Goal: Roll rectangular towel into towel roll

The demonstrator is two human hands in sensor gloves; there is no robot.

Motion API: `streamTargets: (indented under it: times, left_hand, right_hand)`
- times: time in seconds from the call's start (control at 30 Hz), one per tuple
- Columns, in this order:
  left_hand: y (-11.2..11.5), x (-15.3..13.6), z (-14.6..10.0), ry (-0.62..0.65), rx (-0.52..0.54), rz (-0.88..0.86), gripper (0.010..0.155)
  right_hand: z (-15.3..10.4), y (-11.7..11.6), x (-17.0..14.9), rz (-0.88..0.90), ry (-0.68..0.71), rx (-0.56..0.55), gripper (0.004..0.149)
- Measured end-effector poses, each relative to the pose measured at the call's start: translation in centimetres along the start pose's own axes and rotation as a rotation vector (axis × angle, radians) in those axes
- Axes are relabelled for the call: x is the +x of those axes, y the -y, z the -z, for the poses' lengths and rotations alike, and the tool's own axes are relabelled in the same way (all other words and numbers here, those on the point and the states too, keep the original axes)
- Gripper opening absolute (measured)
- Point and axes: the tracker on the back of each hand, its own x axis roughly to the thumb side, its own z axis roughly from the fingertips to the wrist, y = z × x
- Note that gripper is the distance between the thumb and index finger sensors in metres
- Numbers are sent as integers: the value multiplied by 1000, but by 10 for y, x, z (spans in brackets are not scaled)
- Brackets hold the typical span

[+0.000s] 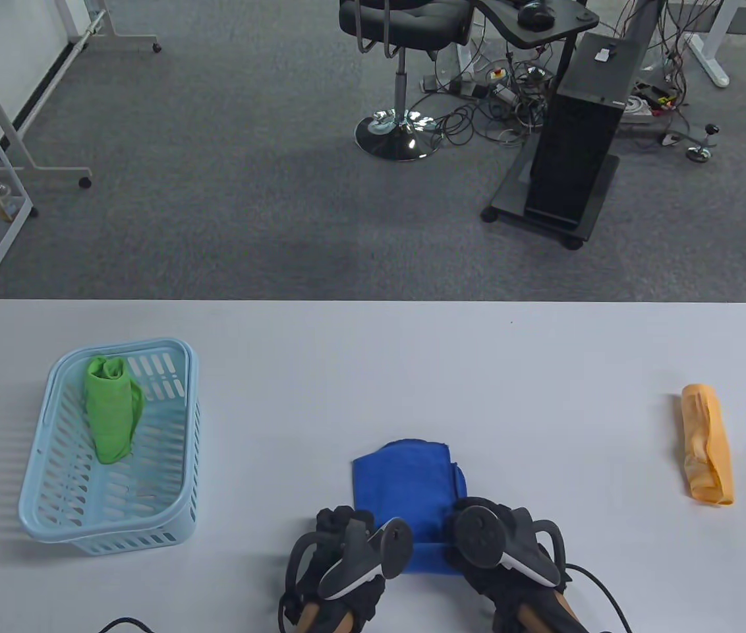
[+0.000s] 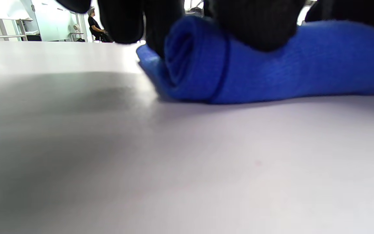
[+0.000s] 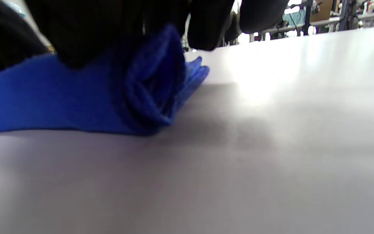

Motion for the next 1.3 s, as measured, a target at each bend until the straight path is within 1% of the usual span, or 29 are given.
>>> streamTargets:
  times: [0.07,0.13,0.2,0.27,0.33,0.37,0.43,0.53,0.63,0.73,0.8,0.87,1.0,1.17,1.3]
  left_hand:
    - [-1,1,0,9,14,-9,49]
    - [-2,4,0,17,15,28,46]
    - [-2,7,-1,31,13,58,47]
    - [-2,9,-2,45,9,69,48]
    - [-1,8,-2,52,-45,49,52]
    - [0,7,-3,51,-67,38,55]
    - [1,6,-3,60,-99,29,66]
    - [3,8,-2,70,-105,67,72]
    - [5,9,-2,63,-116,93,73]
    - [5,8,-1,46,-91,90,68]
    - [5,7,0,41,-83,66,66]
    - [5,5,1,42,-75,48,64]
    - [3,2,1,40,-57,17,62]
    - [1,2,0,54,-40,3,56]
    - [-2,-2,0,46,-27,-48,53]
  right_hand:
    - [0,-1,3,-70,27,-37,47]
    - [1,-1,6,-105,28,-30,47]
    - [0,-2,9,-141,21,-11,47]
    - [0,-2,9,-165,9,35,49]
    - [-1,-1,7,-139,9,44,53]
    - [-2,-1,6,-131,8,49,54]
    - [-2,-1,4,-103,4,71,61]
    - [-2,-3,1,-91,6,102,67]
    - [-1,-5,0,-93,7,128,73]
    - [0,-7,1,-113,5,156,77]
    - [0,-8,2,-131,-1,164,76]
    - [0,-8,2,-139,-17,152,71]
    - [1,-8,0,-93,-14,114,65]
    - [1,-6,-2,-74,-1,110,60]
    - [0,-2,-6,-45,-4,105,56]
